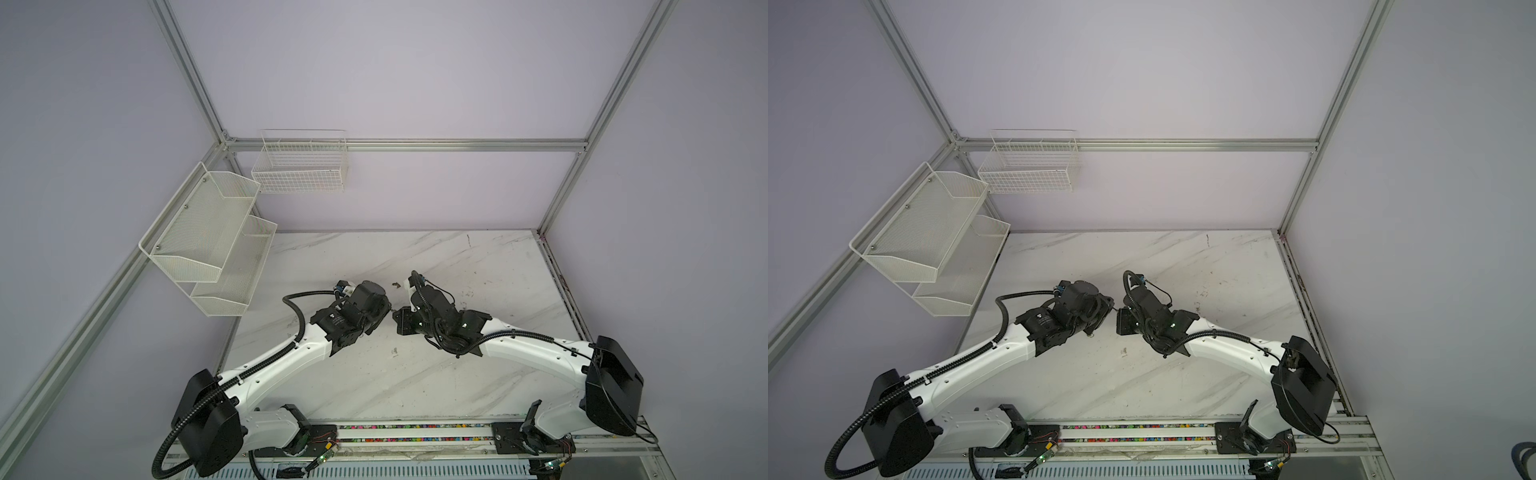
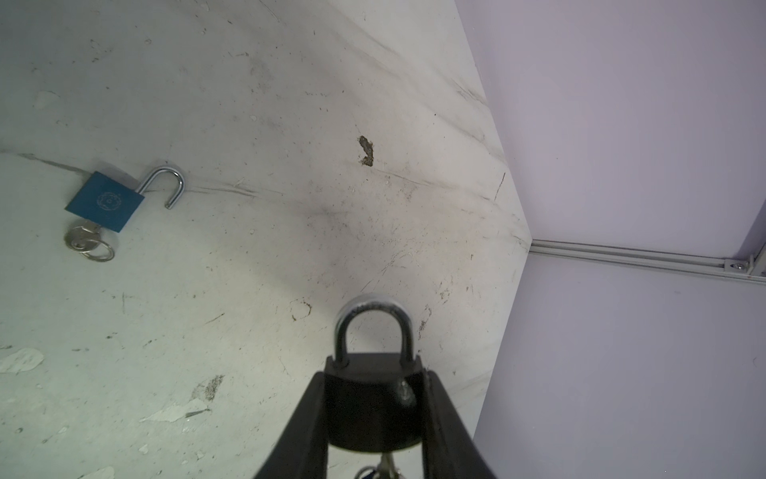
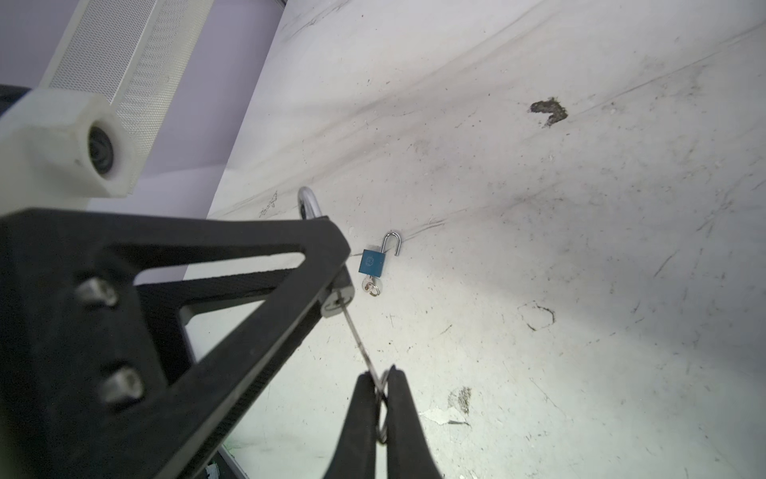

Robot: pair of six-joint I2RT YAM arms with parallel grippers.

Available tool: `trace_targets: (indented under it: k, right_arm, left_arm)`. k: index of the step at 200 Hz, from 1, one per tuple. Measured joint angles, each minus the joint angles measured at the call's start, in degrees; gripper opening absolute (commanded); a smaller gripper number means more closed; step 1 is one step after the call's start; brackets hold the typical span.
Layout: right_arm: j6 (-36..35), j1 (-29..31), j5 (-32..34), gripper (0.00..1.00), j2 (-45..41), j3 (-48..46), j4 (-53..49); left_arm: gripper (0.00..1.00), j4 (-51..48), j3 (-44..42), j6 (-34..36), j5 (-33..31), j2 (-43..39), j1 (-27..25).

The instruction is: Unlock with the key

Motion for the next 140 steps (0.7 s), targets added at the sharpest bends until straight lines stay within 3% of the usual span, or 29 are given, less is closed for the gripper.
trace_targets:
  k: [99, 140]
  right_arm:
    - [1.33, 3.32, 7.82, 0.0, -0.94, -0.2, 0.22]
    - [1.01, 2.36, 5.03, 0.0, -0.94, -0.31, 1.6]
  left_arm:
    - [0.0, 2.29, -0.13, -7.17, 2.25, -1.01, 0.37]
    - [0.0, 2.32, -0.13, -7.15, 0.7, -1.01, 0.0]
